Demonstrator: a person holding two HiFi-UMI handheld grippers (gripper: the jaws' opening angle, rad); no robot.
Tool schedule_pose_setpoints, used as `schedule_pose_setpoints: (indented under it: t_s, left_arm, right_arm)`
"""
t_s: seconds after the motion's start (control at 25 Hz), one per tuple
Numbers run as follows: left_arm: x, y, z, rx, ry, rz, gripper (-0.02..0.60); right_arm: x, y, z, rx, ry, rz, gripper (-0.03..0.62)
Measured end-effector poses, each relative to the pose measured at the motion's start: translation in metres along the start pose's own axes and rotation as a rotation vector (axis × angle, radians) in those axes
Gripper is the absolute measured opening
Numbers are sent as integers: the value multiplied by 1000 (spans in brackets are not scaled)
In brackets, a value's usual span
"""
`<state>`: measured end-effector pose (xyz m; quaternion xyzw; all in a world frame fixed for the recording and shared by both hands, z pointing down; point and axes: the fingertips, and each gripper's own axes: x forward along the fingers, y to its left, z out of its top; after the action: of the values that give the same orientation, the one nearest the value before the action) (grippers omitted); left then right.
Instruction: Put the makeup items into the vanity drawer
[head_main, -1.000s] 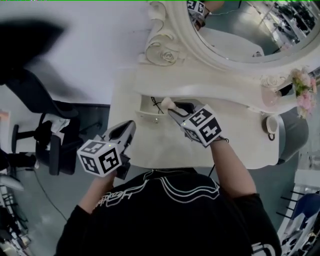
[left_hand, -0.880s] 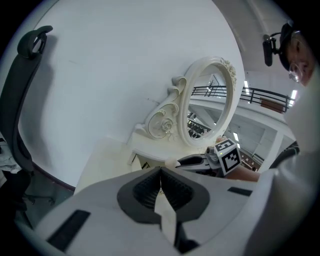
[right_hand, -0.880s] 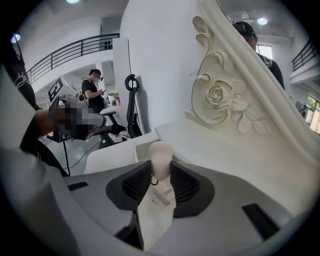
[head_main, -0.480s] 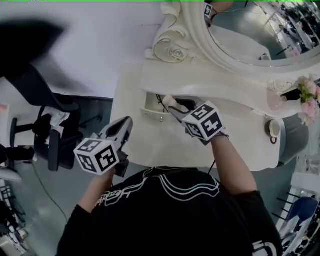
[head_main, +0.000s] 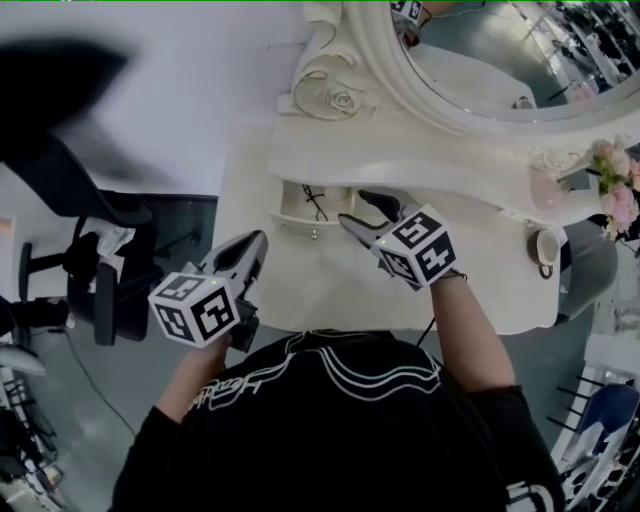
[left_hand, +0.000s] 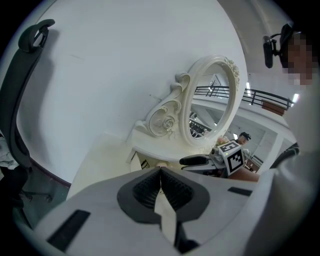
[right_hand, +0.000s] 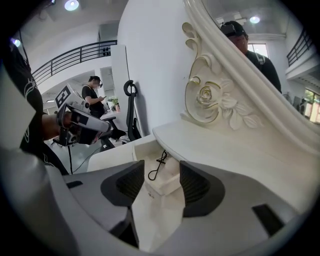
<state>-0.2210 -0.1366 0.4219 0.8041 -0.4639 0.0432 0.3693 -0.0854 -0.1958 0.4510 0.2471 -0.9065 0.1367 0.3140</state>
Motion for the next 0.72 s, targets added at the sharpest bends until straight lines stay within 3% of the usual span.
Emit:
schedule_pose_setpoints:
  t_s: [0.32, 0.72]
  left_arm:
    - [16, -32, -8, 21, 20, -43, 23]
    - [39, -83, -21, 20, 58, -74, 23]
  right_arm:
    - [-52, -16, -35, -8, 20, -55, 224]
    - [-115, -55, -109, 27, 146, -129, 224]
